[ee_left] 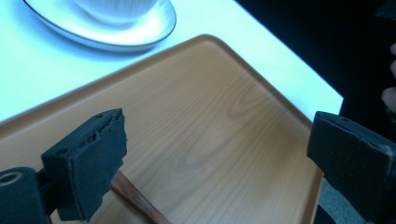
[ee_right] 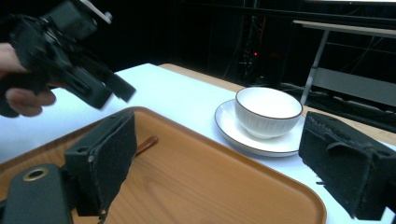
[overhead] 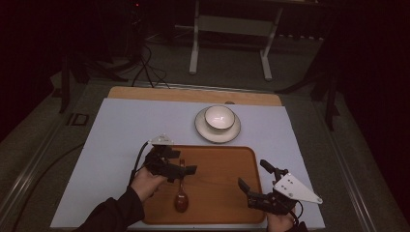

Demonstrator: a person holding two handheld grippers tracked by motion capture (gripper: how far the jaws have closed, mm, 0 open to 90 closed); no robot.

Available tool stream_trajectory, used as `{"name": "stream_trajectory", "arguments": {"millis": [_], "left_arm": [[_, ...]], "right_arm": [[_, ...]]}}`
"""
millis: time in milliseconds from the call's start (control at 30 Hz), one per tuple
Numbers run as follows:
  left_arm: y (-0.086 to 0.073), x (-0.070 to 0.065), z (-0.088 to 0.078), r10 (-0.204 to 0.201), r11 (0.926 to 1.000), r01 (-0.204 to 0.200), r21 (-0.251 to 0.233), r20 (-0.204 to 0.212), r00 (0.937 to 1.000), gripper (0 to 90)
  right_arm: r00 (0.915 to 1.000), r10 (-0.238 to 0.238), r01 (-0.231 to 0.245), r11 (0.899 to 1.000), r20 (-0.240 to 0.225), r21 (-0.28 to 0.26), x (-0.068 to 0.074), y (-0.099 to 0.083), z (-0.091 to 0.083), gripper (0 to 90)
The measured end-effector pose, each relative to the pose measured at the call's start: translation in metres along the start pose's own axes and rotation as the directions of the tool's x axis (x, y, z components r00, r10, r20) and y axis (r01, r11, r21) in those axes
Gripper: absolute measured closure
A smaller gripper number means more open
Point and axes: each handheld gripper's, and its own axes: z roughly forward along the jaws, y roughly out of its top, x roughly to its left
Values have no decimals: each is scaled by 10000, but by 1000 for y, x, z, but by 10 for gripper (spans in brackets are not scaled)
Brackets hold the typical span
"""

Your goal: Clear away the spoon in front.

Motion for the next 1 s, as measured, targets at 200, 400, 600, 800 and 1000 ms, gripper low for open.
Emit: {"name": "stream_trajectory", "arguments": {"millis": [200, 400, 600, 800, 1000], "left_arm": [[-5, 1, -22, 243, 9992, -242, -308, 30, 9997, 32], [-12, 1, -42, 967, 9919, -946, -846, 214, 9951, 32], [-24, 0, -57, 1386, 9837, -1382, -1149, -39, 9903, 33], [-39, -3, -69, 1900, 9718, -1890, -1407, -66, 9818, 32], [-53, -5, -76, 2119, 9685, -2117, -1308, -124, 9772, 32]], "right_arm": [[10000, -13, 13, 10000, -13, 41, 1, -1, 1, 113], [10000, -46, 46, 10000, -30, 66, 2, -1, 2, 113], [10000, -26, 27, 9999, -54, 122, 3, -2, 3, 113], [9999, -83, 84, 9999, -65, 146, 4, -2, 3, 113], [10000, -86, 87, 9999, -48, 120, 5, -2, 2, 113]]}}
